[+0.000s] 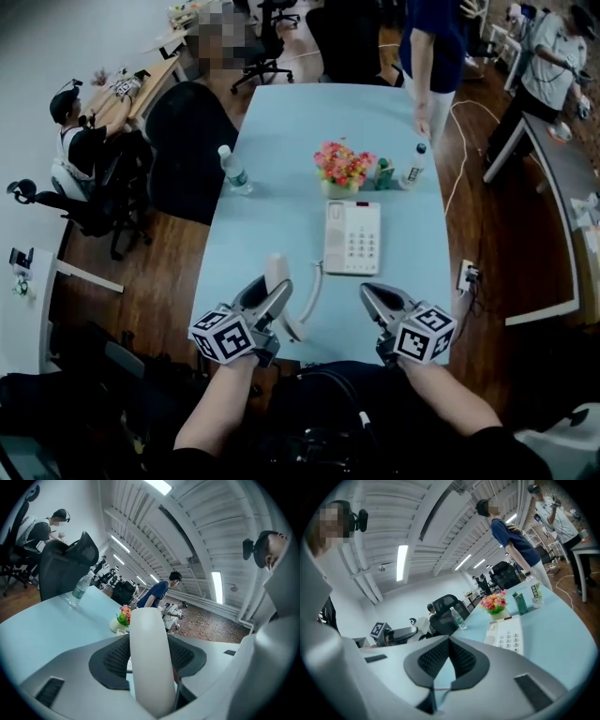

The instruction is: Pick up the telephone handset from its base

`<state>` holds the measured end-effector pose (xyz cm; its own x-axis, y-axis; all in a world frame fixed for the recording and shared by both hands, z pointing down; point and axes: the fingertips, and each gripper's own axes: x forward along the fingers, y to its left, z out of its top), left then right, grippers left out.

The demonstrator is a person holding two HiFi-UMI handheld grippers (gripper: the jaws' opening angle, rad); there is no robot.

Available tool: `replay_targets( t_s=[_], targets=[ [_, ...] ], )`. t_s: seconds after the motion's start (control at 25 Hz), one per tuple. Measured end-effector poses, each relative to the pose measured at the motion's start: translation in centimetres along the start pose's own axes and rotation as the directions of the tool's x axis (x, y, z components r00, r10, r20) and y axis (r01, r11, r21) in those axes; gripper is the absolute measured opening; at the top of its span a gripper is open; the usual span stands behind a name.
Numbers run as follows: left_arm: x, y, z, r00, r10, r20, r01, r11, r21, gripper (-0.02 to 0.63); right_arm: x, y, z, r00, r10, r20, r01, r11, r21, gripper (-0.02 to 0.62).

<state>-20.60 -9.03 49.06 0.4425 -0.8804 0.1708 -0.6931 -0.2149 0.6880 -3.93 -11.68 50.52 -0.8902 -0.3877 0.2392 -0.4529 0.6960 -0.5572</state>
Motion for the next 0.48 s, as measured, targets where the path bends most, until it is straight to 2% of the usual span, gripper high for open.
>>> replay_targets(
  t_s=[0.24, 0.48],
  targets=[
    [-3.0, 1.9, -0.6, 0.998, 0.036, 0.043, -0.033, 0.998, -0.051, 0.239, 0.8, 0.2, -0.9, 1.0, 0.006, -0.014, -0.006, 1.0, -0.022, 0.015],
    [-3.3, 1.2, 0.2, 0.999, 0.001, 0.047, 0.001, 0.998, -0.057, 0.239, 1.1, 1.8, -2.1, 0.998, -0.017, -0.052, 0.013, 0.997, -0.081, 0.015]
  ],
)
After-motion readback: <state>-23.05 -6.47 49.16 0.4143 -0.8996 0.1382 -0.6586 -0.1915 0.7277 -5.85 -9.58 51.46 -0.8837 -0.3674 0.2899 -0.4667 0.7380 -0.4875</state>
